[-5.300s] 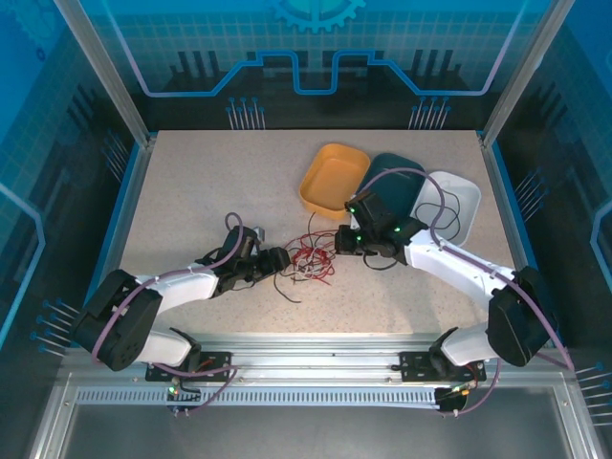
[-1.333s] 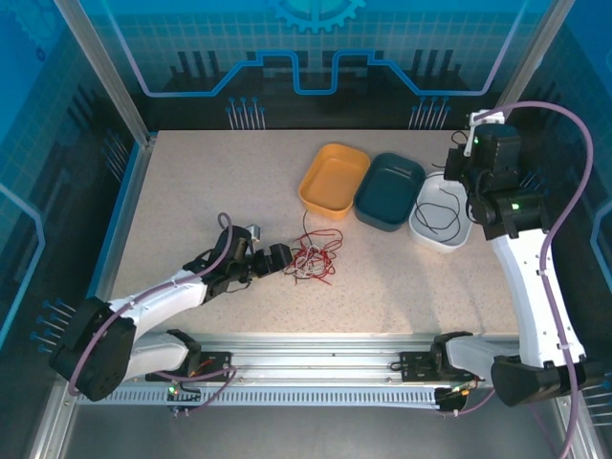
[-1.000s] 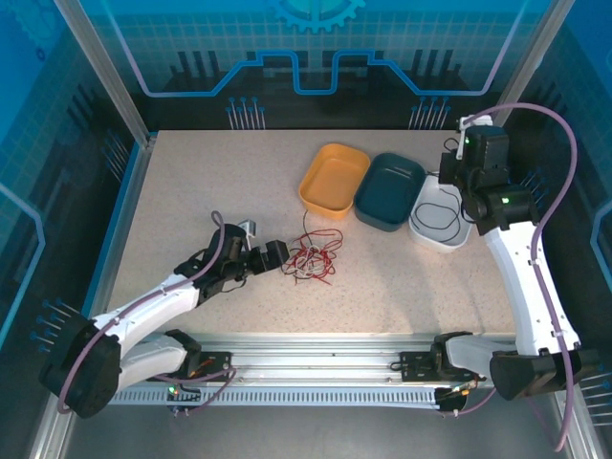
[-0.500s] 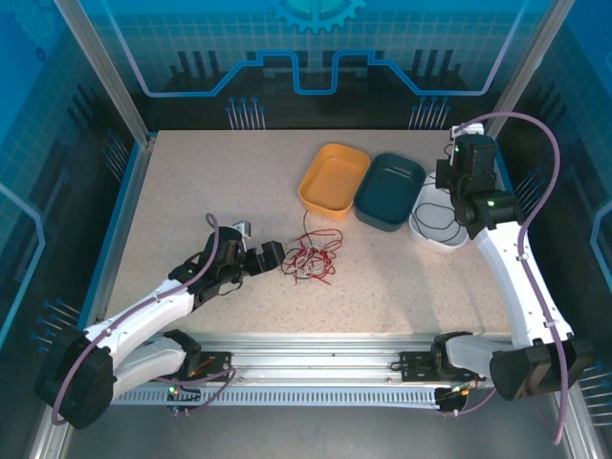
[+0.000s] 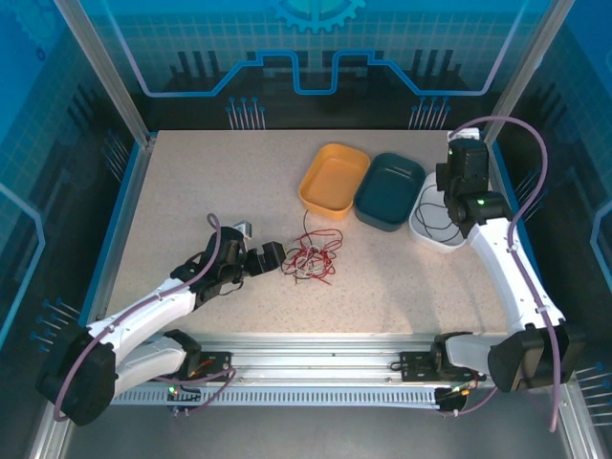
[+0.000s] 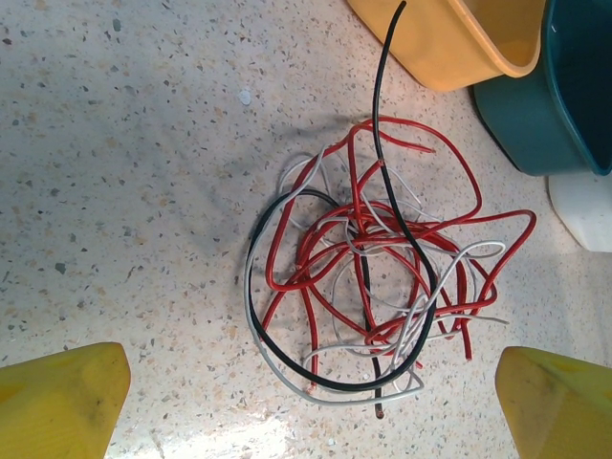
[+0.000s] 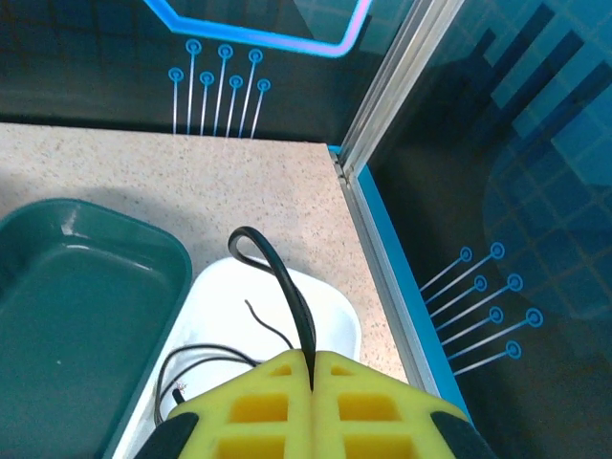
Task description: Untangle the cables
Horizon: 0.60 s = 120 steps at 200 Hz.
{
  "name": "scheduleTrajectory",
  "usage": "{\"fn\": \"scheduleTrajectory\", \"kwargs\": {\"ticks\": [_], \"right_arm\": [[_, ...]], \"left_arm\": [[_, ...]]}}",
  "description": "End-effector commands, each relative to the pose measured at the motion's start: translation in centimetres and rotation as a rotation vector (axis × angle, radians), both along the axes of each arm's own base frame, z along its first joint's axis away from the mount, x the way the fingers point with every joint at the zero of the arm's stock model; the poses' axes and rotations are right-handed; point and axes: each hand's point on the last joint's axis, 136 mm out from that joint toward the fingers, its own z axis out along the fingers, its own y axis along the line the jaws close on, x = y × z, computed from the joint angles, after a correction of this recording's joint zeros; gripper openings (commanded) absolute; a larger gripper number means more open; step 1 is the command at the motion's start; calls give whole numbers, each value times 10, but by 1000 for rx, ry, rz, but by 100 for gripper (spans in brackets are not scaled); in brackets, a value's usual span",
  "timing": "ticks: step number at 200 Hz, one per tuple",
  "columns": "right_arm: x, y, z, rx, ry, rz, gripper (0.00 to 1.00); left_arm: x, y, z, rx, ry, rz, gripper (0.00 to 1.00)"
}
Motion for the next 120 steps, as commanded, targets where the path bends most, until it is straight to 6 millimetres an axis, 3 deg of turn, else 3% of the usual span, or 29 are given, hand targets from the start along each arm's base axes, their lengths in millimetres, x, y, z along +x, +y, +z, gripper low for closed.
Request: {"fn": "scheduleTrajectory", "kwargs": {"ticks": [1, 58, 120], "right_arm": [[-6, -14, 2, 0, -26, -73, 0], [-22, -15, -18, 68, -21, -112, 0], [-28, -17, -55, 98, 44, -127, 0]], "left_arm": [[-3, -2, -6, 1, 8, -14, 99], [-4, -4, -10, -7, 20, -20, 99], [-6, -3, -10, -5, 15, -24, 99]]}}
